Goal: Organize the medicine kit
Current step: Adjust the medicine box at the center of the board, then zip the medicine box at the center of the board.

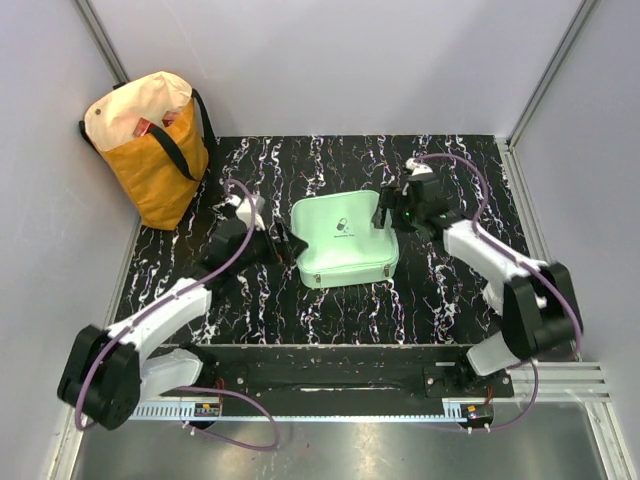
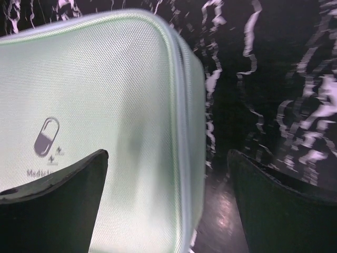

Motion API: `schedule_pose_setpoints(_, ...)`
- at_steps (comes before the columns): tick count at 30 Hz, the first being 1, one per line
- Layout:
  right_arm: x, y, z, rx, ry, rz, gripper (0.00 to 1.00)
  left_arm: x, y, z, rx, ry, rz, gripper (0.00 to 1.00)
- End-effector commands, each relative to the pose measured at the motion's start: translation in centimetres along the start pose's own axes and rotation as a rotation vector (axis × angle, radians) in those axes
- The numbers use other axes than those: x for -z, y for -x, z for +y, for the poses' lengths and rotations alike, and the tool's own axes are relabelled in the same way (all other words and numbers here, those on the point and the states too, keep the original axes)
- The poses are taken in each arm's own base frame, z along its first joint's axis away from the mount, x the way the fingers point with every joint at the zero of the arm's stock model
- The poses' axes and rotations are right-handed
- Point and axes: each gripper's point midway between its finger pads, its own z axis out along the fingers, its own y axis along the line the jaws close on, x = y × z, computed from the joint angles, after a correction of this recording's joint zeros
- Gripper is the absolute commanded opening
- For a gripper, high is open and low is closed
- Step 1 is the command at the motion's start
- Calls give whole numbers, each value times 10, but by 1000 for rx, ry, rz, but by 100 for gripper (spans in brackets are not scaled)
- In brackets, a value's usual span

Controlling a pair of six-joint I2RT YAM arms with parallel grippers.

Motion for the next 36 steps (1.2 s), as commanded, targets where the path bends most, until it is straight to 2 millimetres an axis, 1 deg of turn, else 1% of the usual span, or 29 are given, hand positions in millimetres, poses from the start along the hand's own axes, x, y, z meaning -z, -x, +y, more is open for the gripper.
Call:
schedule_pose_setpoints(1,74,45,-15,56,-86,-282,100,32,62,14,-102,221,-169,99)
schedule_pose_setpoints(2,84,36,-13,43,-59,-290,100,34,74,4,-120,199,-190,99)
schedule_pose_setpoints(3,95,29,-8,19,-25,-300,100,34,90,-11,-148,167,-213,99)
schedule_pose_setpoints(5,110,5,-4,0,1,-306,96,23,102,-37,-198,108,-192,99)
schedule_pose_setpoints(6,121,-7,-3,-3,-2,-326,91,13,103,-45,-218,97,-171,99)
schedule_pose_setpoints(7,126,-19,4,12,17,-336,82,4,106,-55,-235,78,-159,99)
schedule_pose_setpoints(8,130,-29,8,15,25,-345,77,-14,99,-56,-253,77,-115,99)
schedule_pose_setpoints(10,131,-49,12,5,25,-329,75,-41,94,-64,-274,48,-68,99)
schedule_pose_setpoints(12,130,-65,15,10,5,-309,72,-65,87,-75,-279,-5,-11,99)
schedule_pose_setpoints(13,128,-72,14,15,-17,-311,71,-75,83,-80,-282,-19,9,99)
schedule_pose_setpoints(15,127,-82,21,46,-26,-314,70,-95,71,-89,-307,-46,54,98)
schedule_pose_setpoints(17,124,-91,28,76,-41,-304,67,-108,58,-98,-330,-70,87,98)
schedule_pose_setpoints(18,122,-93,29,90,-60,-302,67,-113,54,-103,-341,-79,96,99)
schedule_pose_setpoints(19,118,-98,29,113,-79,-292,67,-118,48,-103,-340,-79,112,98)
schedule_pose_setpoints(20,116,-97,24,116,-122,-301,66,-122,42,-105,-336,-89,123,98)
schedule_pose_setpoints(22,111,-99,22,130,-163,-313,61,-128,31,-106,-325,-109,146,98)
schedule_pose_setpoints(24,104,-99,20,134,-186,-325,59,-132,27,-109,-326,-120,136,97)
schedule_pose_setpoints(27,96,-99,27,168,-167,-339,56,-138,14,-106,-326,-125,166,96)
schedule_pose_setpoints(31,91,-92,34,224,-164,-363,53,-142,3,-99,-320,-120,188,96)
schedule_pose_setpoints(33,86,-92,34,257,-181,-352,46,-144,-2,-95,-320,-115,200,95)
schedule_pose_setpoints(36,79,-97,27,278,-254,-320,46,-146,-7,-95,-319,-131,219,95)
